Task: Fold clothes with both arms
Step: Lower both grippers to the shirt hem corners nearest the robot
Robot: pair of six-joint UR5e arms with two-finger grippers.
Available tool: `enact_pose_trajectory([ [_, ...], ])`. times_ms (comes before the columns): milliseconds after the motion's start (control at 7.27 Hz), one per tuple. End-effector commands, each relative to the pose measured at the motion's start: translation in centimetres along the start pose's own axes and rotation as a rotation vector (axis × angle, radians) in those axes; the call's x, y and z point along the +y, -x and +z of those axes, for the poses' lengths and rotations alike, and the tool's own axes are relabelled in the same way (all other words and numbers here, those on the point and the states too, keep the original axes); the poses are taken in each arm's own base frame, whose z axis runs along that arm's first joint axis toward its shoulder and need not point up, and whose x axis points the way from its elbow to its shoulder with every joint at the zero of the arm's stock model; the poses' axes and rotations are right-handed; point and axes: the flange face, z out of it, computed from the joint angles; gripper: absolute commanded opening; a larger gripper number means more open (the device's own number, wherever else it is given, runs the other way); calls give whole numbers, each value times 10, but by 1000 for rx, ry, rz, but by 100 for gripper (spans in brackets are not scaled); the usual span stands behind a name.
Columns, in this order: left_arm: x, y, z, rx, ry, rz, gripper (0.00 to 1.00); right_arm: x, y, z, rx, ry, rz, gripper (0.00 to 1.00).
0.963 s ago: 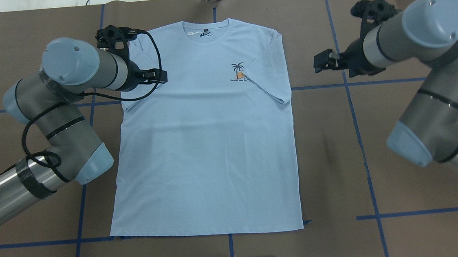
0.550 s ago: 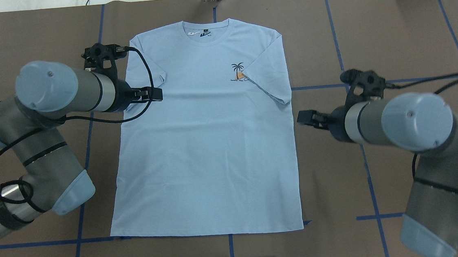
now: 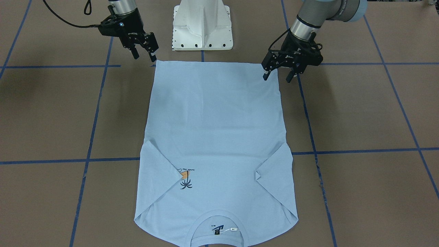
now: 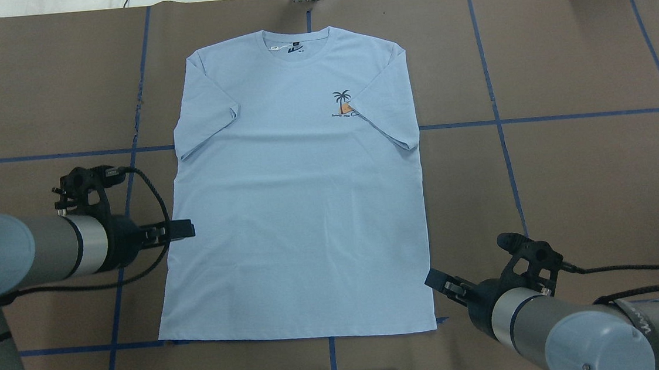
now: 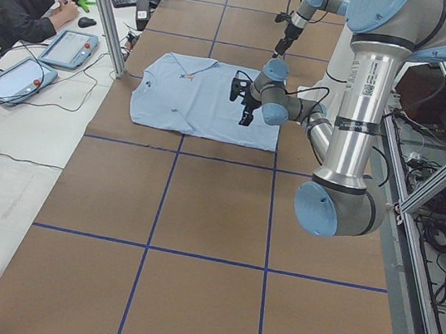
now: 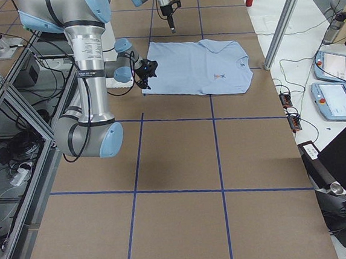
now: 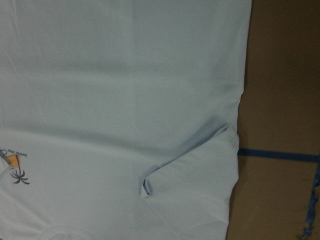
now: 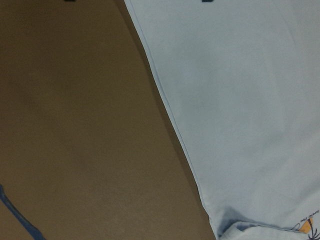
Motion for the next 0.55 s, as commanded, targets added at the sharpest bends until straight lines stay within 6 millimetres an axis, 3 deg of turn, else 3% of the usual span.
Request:
enact_pose_trajectory([
  [0,69,14,15,-53,25,-139,78,29,4,-3,71,-28,80,75],
  [138,93,24,25,-87,35,-189,60,39,11,-5,72,-17,74,76],
  [413,107,38,37,-124,38,-191,58,45,18,-8,59,-5,76,79],
])
